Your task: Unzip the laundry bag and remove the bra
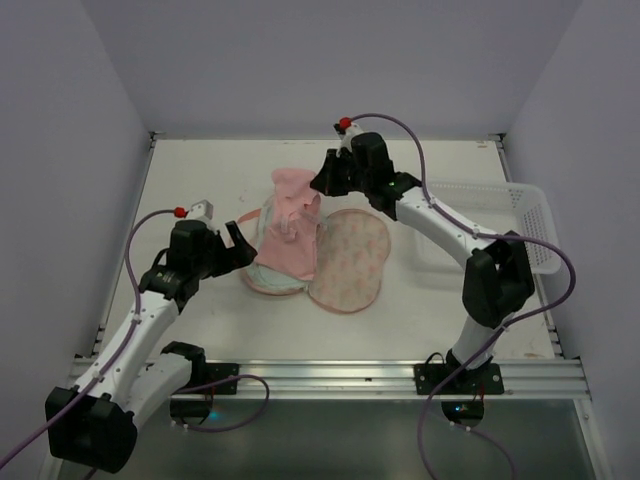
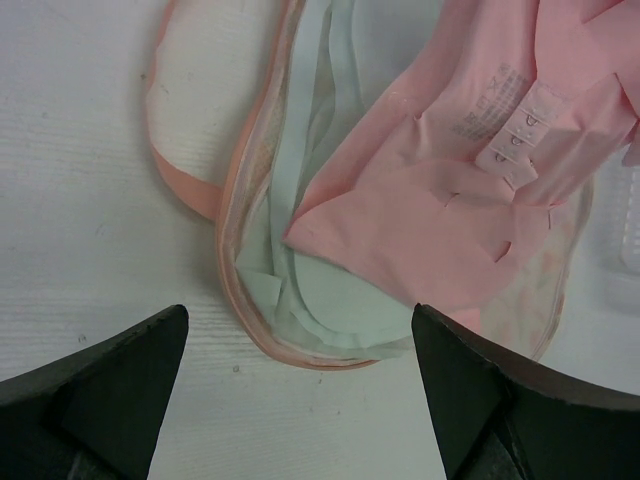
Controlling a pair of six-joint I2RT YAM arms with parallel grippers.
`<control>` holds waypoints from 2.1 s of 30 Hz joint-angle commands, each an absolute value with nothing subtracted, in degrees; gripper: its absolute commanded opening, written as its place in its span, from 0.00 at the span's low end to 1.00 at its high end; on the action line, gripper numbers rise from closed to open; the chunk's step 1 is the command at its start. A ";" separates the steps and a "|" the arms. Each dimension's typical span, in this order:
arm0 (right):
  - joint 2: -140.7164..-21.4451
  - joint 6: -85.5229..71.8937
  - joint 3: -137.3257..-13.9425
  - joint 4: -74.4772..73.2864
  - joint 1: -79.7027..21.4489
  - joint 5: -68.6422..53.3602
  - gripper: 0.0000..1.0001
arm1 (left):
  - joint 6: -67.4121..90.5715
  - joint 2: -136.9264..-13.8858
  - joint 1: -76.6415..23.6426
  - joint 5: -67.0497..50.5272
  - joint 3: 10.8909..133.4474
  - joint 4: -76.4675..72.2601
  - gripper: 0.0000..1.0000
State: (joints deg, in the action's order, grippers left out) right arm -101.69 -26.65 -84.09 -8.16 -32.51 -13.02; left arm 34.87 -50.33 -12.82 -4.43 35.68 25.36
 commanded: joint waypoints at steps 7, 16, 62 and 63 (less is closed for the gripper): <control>-87.38 -26.99 -81.74 -4.39 -33.31 -1.78 0.00 | 34.98 -48.16 -12.48 -2.46 39.46 27.60 0.96; -71.31 -26.89 -80.52 -13.09 -27.26 9.67 0.00 | 35.07 -49.75 -12.48 -3.51 39.82 26.63 0.96; -66.35 -34.89 -46.49 -7.10 19.16 10.01 0.11 | 36.21 -51.24 -12.48 -7.12 36.39 23.91 0.96; -66.79 -34.72 -47.28 -8.34 19.51 11.24 0.17 | 36.21 -51.24 -12.48 -7.12 36.39 23.99 0.96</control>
State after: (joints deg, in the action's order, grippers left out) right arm -66.30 -34.48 -45.63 -8.49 18.28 8.23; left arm 35.99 -51.00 -12.82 -5.78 36.67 25.76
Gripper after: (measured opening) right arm 0.145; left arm 0.965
